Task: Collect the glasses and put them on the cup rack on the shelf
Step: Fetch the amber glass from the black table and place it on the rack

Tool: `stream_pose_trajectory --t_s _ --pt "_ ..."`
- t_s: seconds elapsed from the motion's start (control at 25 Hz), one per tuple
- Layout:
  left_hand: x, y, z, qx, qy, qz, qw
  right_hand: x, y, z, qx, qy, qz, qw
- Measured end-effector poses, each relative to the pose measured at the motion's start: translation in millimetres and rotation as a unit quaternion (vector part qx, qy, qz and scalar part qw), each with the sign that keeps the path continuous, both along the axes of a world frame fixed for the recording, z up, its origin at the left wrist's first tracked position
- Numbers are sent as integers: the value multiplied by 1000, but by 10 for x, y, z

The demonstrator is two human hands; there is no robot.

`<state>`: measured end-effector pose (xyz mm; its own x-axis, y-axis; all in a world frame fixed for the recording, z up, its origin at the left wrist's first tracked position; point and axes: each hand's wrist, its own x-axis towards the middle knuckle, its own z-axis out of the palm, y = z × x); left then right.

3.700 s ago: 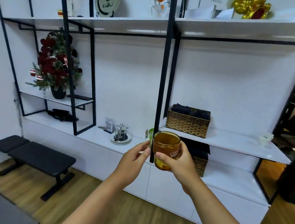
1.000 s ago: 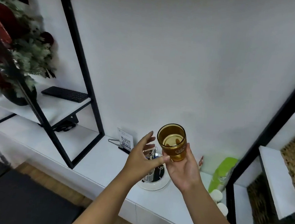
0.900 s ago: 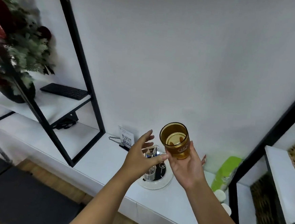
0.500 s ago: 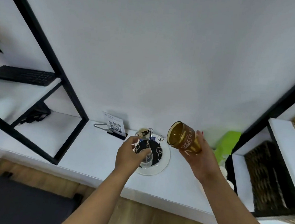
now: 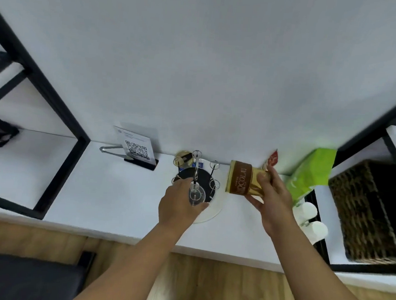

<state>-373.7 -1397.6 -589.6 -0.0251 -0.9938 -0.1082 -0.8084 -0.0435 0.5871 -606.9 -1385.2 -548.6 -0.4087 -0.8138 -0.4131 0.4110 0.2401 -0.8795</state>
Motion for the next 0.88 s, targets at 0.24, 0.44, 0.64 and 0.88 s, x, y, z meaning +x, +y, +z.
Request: stream_pose_trajectory --t_s 0.24,0.44,0.64,0.88 --pt "-92 -118 -446 -9 -9 0 1000 35 -212 -370 -45 494 193 846" --pt "-97 -125 -666 -15 -2 4 1000 138 -359 -575 -80 574 277 766" --pt "-89 -186 -705 -22 2 15 1000 252 -422 -755 -90 640 312 696" --pt "48 -226 -752 -24 11 -7 1000 274 -479 -935 -94 659 332 668"
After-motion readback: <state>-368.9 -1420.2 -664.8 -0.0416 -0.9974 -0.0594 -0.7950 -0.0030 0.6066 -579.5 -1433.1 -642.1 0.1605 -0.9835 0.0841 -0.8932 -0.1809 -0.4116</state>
